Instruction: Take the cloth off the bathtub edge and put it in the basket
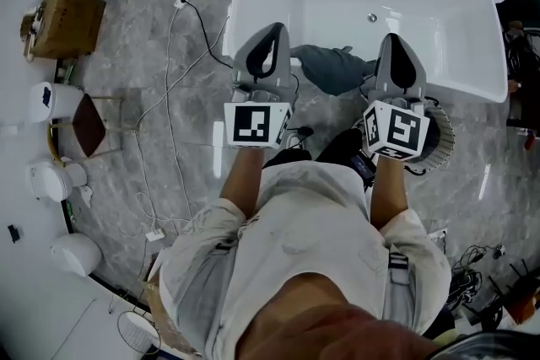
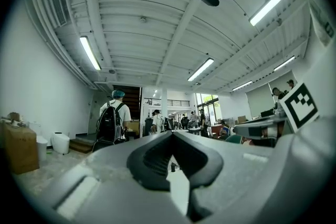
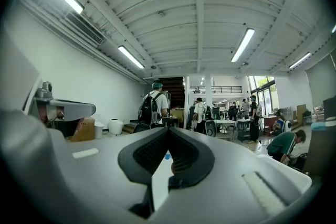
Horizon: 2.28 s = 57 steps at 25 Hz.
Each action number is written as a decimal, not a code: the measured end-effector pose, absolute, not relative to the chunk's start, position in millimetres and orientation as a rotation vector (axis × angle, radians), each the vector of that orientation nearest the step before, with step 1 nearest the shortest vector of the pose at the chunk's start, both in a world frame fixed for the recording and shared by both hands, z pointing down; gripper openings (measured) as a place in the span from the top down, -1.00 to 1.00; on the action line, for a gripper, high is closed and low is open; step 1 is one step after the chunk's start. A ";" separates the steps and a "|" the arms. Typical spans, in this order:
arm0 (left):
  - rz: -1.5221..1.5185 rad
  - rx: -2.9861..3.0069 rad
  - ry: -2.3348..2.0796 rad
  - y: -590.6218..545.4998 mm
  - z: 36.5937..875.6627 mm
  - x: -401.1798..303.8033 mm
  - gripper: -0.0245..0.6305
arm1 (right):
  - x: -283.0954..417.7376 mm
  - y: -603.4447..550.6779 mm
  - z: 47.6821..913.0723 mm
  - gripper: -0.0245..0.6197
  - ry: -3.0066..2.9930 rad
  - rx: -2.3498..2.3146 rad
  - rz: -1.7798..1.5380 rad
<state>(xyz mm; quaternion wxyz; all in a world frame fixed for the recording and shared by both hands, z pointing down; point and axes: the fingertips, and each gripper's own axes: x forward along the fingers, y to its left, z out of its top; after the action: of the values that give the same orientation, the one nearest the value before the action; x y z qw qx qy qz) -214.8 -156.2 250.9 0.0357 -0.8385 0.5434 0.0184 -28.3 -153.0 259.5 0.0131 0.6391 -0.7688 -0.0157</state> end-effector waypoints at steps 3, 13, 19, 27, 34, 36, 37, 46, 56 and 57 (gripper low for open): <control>0.044 -2.584 1.677 -163.0 262.9 -217.7 0.93 | -33.8 -161.2 273.0 0.91 -2.399 1.977 0.002; 0.011 -2.620 1.750 -167.5 315.8 -211.1 0.93 | -37.0 -167.9 339.1 0.91 -2.366 1.898 0.133; -0.052 -2.671 1.768 -172.2 368.5 -212.3 0.93 | -43.4 -175.1 402.5 0.91 -2.336 1.829 0.200; -0.091 -2.693 1.795 -166.0 444.6 -215.8 0.93 | -52.6 -170.0 505.0 0.91 -2.300 1.720 0.292; -0.117 -2.723 1.819 -158.8 497.6 -216.6 0.93 | -76.7 -165.6 587.6 0.91 -2.287 1.521 0.293; -0.122 -2.737 1.837 -150.6 509.3 -219.5 0.93 | -83.5 -160.2 610.4 0.91 -2.270 1.478 0.303; -0.131 -2.745 1.847 -146.6 514.8 -220.8 0.93 | -85.9 -157.6 620.8 0.91 -2.257 1.460 0.308; -0.172 -2.781 1.881 -116.0 553.4 -214.5 0.93 | -84.5 -138.6 703.2 0.20 -2.159 1.316 0.306; -0.204 -2.818 1.878 -104.1 579.8 -209.4 0.93 | -96.8 -148.1 776.3 -0.73 -1.949 1.027 0.034; -0.205 -2.821 1.878 -104.2 580.5 -209.4 0.93 | -97.6 -151.4 780.5 -0.74 -1.933 1.012 0.019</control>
<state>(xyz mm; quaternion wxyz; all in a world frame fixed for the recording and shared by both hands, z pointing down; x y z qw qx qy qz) -209.4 -104.2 580.5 -0.1264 -0.8241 0.5488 -0.0600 -97.6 -151.4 780.5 0.4618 0.4113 -0.7858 0.0078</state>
